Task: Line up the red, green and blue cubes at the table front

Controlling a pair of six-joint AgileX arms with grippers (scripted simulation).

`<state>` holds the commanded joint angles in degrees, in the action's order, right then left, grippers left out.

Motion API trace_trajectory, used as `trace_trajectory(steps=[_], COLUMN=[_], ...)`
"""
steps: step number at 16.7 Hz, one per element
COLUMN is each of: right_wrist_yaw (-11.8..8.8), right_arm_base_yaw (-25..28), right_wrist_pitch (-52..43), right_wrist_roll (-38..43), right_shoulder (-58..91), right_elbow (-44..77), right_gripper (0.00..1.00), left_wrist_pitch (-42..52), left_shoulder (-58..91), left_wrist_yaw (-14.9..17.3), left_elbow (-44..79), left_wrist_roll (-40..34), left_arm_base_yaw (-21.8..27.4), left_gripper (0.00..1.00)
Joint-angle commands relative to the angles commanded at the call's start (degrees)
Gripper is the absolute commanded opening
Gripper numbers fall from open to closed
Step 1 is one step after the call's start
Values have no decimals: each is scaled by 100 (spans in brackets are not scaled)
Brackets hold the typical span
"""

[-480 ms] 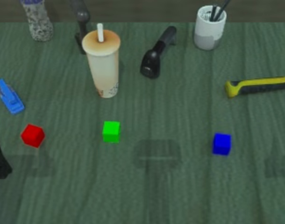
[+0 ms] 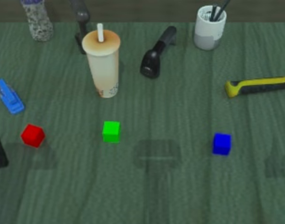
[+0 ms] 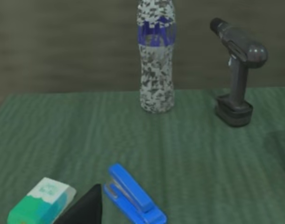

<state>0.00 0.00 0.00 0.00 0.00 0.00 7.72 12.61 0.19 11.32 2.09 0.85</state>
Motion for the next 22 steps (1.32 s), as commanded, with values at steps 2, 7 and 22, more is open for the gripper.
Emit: trace_trajectory(steps=[2, 7, 22], right_wrist_yaw=[0, 0, 0], right_arm_base_yaw=[0, 0, 0], right_wrist_pitch=[0, 0, 0], right_wrist_roll=[0, 0, 0], right_shoulder=[0, 0, 0], right_elbow=[0, 0, 0], right_gripper=[100, 100, 100], left_wrist_pitch=[487, 1968, 5005], left_shoulder=[912, 3957, 9928], left_wrist_yaw=[-3, -13, -13], left_elbow=[680, 2619, 6846], left_wrist_roll=[129, 514, 1327], left_arm_base_yaw=[37, 149, 407], left_gripper=[100, 100, 100])
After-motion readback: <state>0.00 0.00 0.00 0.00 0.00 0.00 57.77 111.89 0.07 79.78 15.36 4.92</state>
